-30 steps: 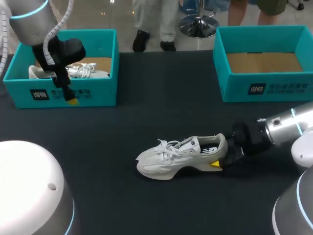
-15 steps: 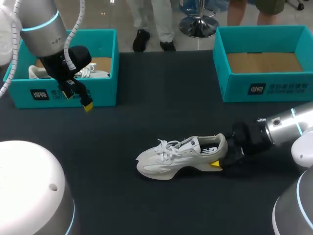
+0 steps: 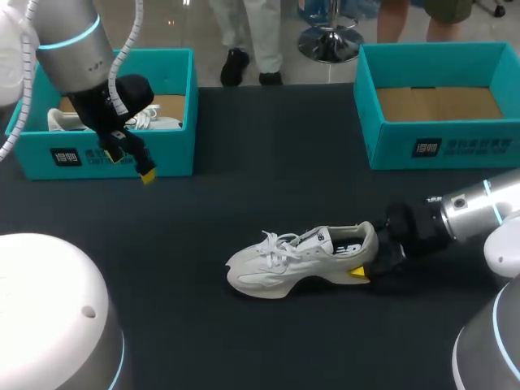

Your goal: Take the shoe out of the shoebox, open the shoe tongue, remove and reinsert the insole, then place the shoe into the shoebox

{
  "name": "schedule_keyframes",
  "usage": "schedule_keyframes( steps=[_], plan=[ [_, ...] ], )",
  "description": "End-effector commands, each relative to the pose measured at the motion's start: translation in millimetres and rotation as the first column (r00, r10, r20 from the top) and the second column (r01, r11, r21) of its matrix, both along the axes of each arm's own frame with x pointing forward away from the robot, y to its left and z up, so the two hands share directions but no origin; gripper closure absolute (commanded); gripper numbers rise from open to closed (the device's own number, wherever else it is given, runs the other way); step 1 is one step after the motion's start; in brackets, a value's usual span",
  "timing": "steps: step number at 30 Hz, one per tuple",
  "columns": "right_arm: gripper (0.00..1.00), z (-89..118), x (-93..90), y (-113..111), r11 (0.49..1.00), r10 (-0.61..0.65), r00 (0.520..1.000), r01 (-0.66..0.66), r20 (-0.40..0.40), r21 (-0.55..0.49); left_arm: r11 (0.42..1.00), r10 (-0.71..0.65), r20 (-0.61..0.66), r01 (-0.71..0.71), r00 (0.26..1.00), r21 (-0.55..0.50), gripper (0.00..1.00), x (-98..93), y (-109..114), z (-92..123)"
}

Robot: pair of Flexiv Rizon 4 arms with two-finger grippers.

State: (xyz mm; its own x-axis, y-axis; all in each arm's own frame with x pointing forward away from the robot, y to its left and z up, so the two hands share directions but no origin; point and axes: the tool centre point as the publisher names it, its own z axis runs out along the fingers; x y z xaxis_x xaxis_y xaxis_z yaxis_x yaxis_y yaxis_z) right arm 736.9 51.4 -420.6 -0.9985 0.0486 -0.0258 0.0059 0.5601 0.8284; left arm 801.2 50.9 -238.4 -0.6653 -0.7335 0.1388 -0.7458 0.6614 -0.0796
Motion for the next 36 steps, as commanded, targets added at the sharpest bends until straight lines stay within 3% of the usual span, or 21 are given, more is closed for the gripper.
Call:
schedule_keyframes(
  steps=[1,7,14,20,30,36],
  plan=[
    [1.0,-0.5,0.2,2.5,1.0,-0.001,1.0,0.001,0.001,-0.005,0.996,0.086,0.003,-0.085,0.996,-0.027,0.0,-3.3,-13.2,-2.8],
    [1.0,-0.5,0.2,2.5,1.0,-0.001,1.0,0.001,0.001,-0.005,0.95,0.306,-0.001,-0.306,0.952,-0.063,0.0,-7.5,-32.4,-4.1],
    [1.0,-0.5,0.2,2.5,1.0,-0.001,1.0,0.001,0.001,-0.005,0.889,0.449,-0.058,-0.453,0.891,-0.07,0.0,-17.7,-52.4,-8.3],
    [1.0,-0.5,0.2,2.5,1.0,-0.001,1.0,0.001,0.001,-0.005,0.878,0.473,-0.109,-0.478,0.874,-0.031,0.0,-32.3,-79.4,-18.6],
    [1.0,-0.5,0.2,2.5,1.0,-0.001,1.0,0.001,0.001,-0.005,0.873,0.478,-0.081,-0.483,0.874,-0.061,0.0,-52.5,-121.6,-39.5],
    [1.0,-0.5,0.2,2.5,1.0,-0.001,1.0,0.001,0.001,-0.005,0.875,0.476,-0.101,-0.482,0.874,-0.048,0.0,-59.3,-151.7,-64.5]
  ],
)
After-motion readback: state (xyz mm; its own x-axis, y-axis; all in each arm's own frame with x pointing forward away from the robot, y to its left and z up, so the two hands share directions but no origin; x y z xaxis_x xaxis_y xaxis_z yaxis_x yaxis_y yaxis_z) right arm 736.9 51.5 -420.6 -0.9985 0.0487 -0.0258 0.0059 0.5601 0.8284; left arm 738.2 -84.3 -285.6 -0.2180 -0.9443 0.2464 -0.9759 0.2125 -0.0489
